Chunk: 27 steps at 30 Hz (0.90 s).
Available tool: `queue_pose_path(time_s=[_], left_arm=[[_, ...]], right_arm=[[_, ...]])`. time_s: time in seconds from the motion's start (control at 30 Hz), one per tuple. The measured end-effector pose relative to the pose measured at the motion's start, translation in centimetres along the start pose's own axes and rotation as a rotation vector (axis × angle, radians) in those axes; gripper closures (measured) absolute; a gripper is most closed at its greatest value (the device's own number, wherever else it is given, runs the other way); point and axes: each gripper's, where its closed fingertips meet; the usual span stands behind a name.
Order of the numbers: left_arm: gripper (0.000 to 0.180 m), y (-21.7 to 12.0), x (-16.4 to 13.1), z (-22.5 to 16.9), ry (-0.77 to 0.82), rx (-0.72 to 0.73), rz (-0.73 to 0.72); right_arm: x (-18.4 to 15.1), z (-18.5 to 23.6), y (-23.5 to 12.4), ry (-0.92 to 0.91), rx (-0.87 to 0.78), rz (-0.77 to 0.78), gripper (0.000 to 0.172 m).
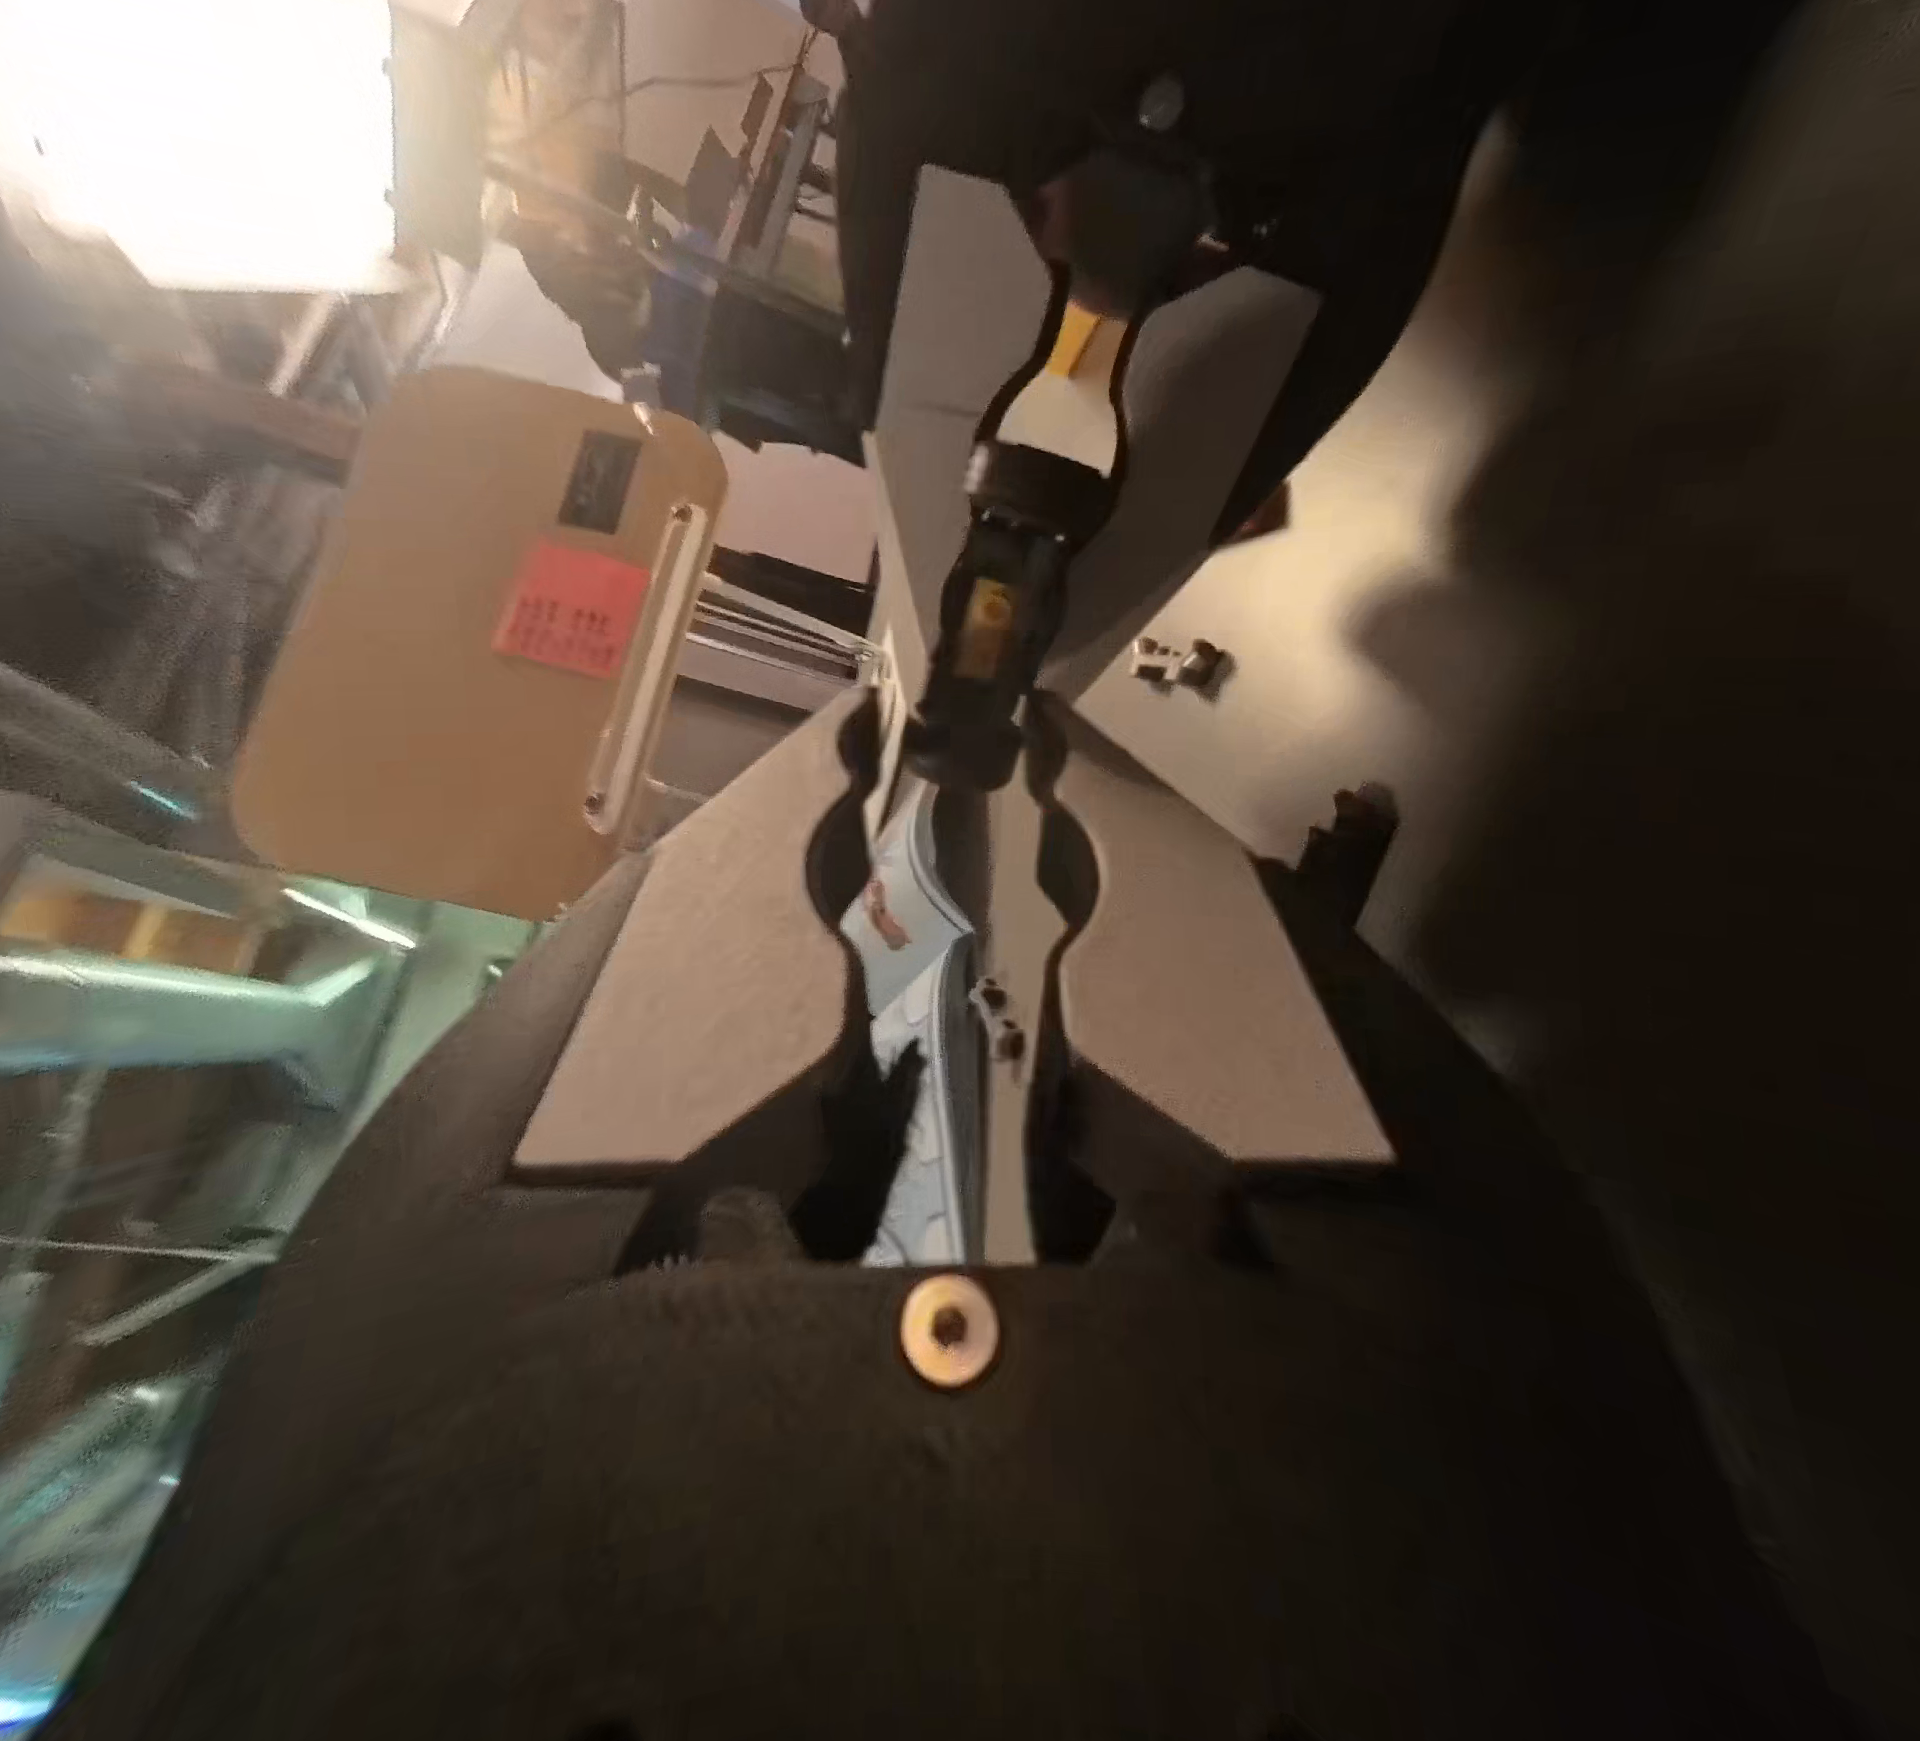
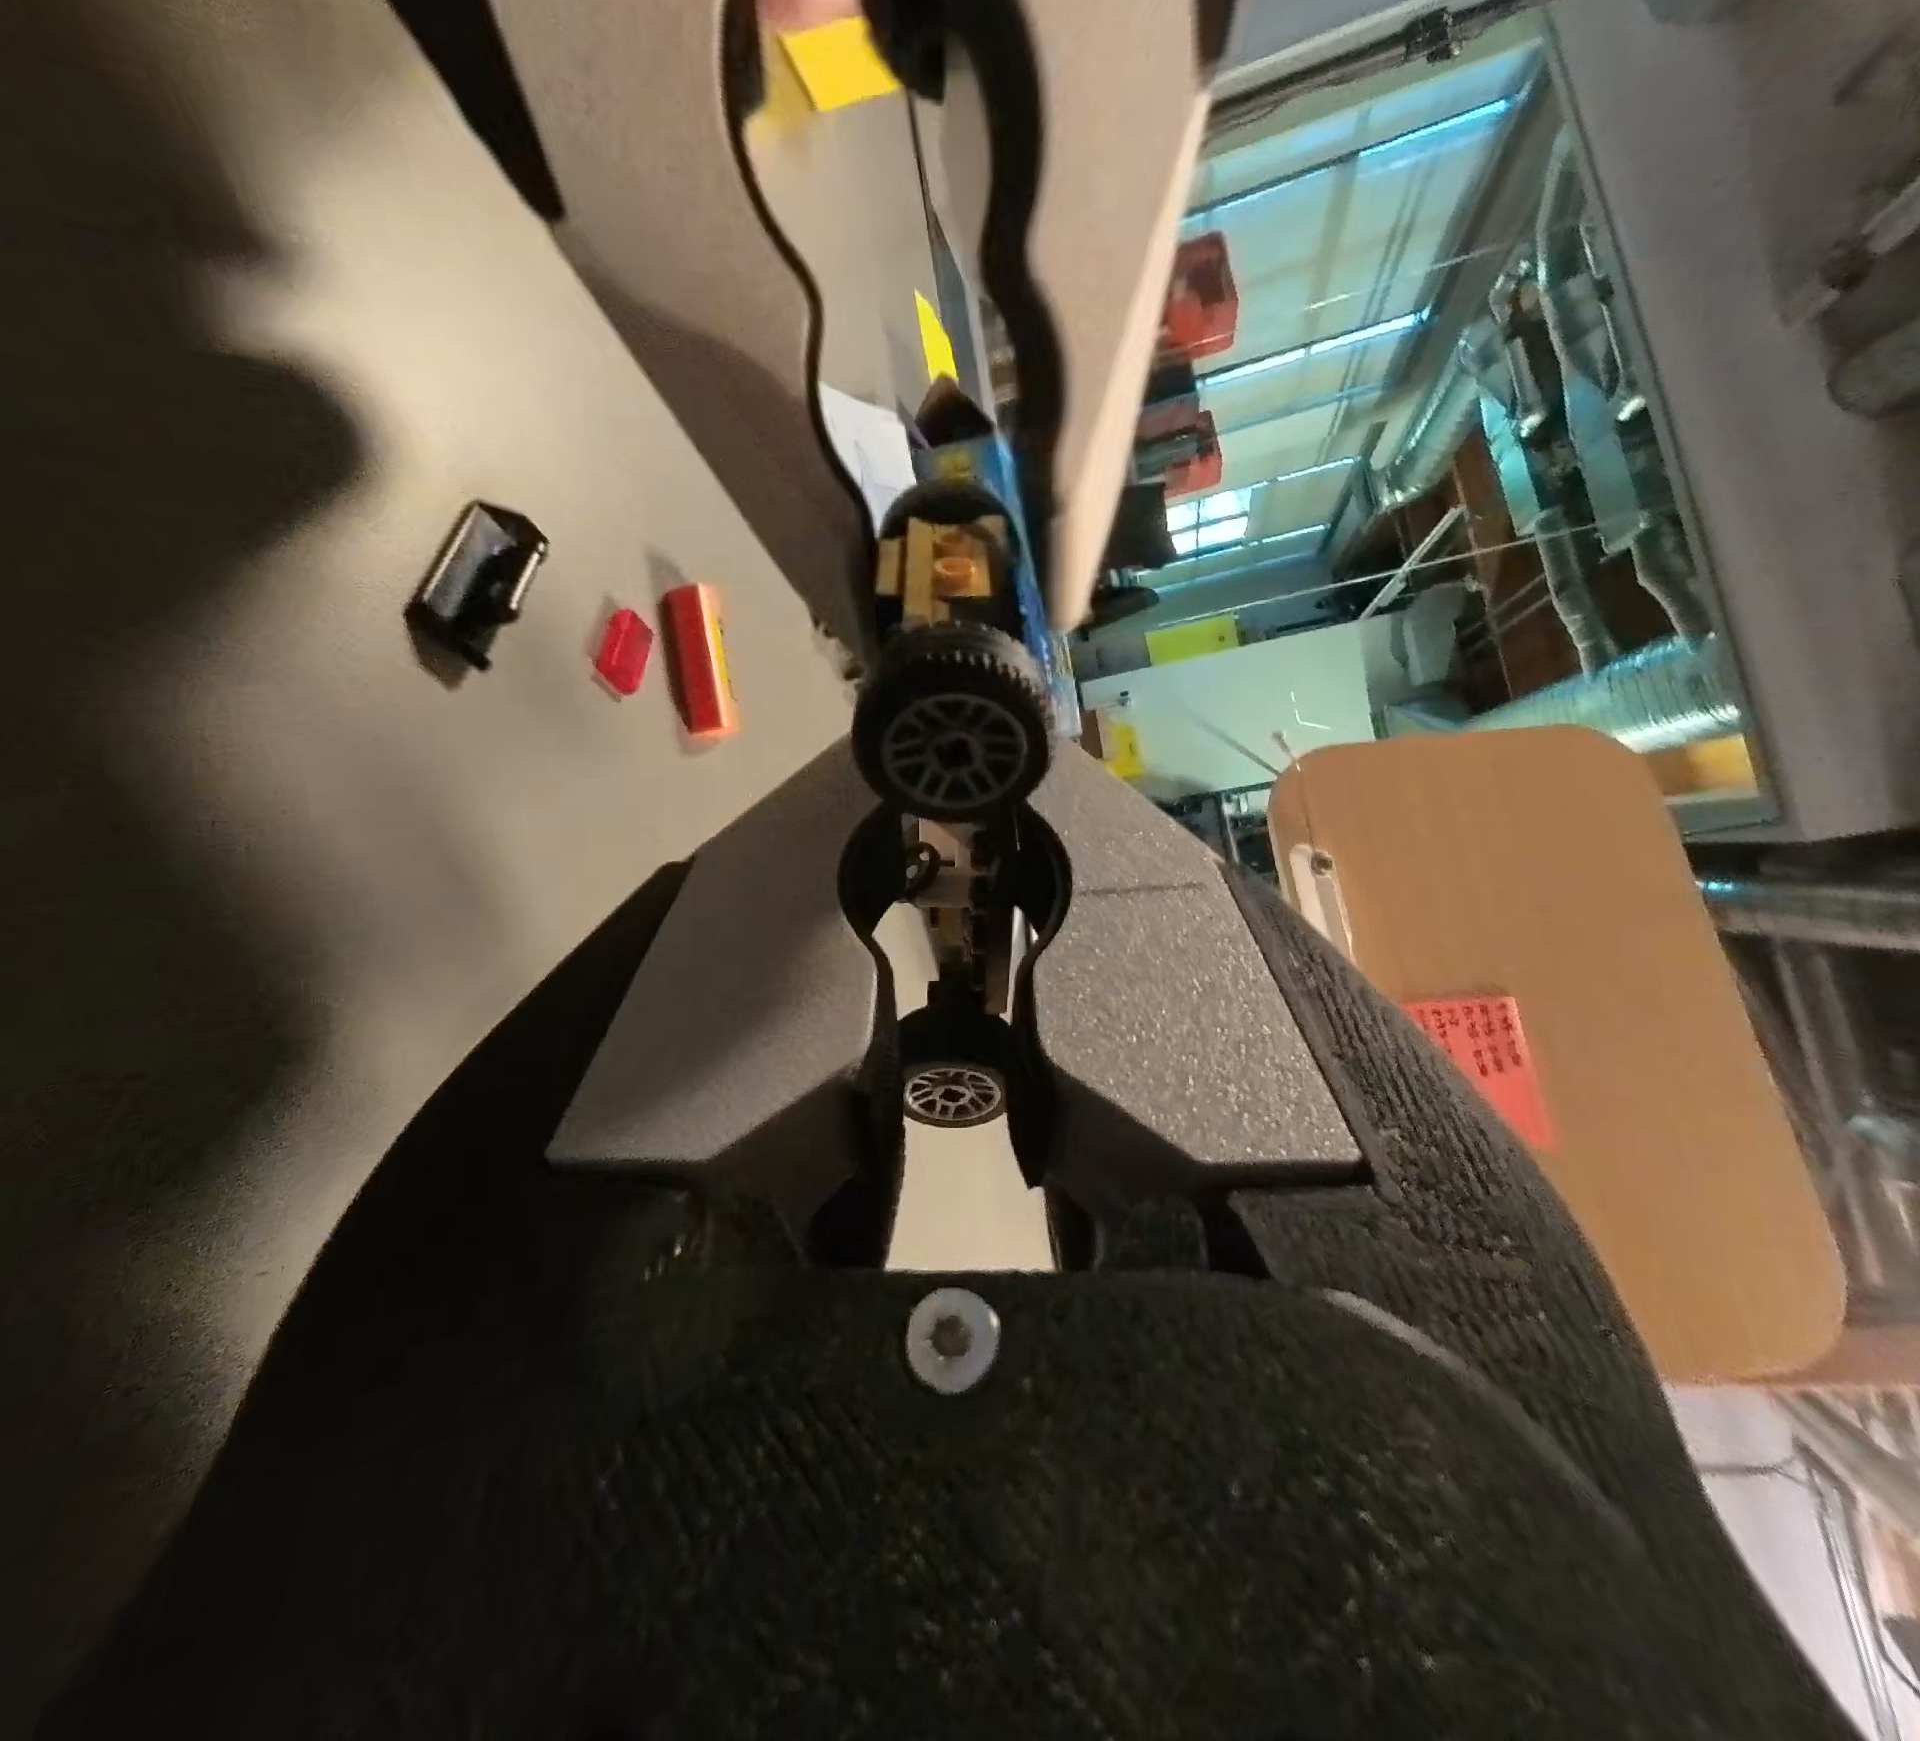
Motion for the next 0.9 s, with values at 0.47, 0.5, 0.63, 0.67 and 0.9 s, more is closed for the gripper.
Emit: queue_pose_path(time_s=[0.47,0.5,0.63,0.67,0.9], left_arm=[[0.159,-0.9,0.4,1.9,-0.133,-0.002,-0.029],[0.159,-1.0,0.6,2.1,-0.162,-0.009,-0.043],[0.158,-1.4,1.3,2.3,-0.294,-0.057,-0.109],[0.158,-1.5,1.5,2.3,-0.325,-0.074,-0.125],[0.160,-2.2,-4.0,2.0,-0.644,-0.221,0.053]], right_arm=[[2.0,-1.0,-1.5,0.385,0.129,-0.107,0.160],[2.2,-1.1,-1.7,0.412,0.142,-0.119,0.160],[3.0,-1.3,-2.1,0.494,0.180,-0.173,0.161],[3.1,-1.3,-2.2,0.501,0.191,-0.180,0.161],[-0.6,-7.4,-5.7,0.669,0.021,-0.232,0.159]])
Point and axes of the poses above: each gripper's, where its closed fingertips meet, y out along the fingers, x out of its top, z = x × y across the jaws
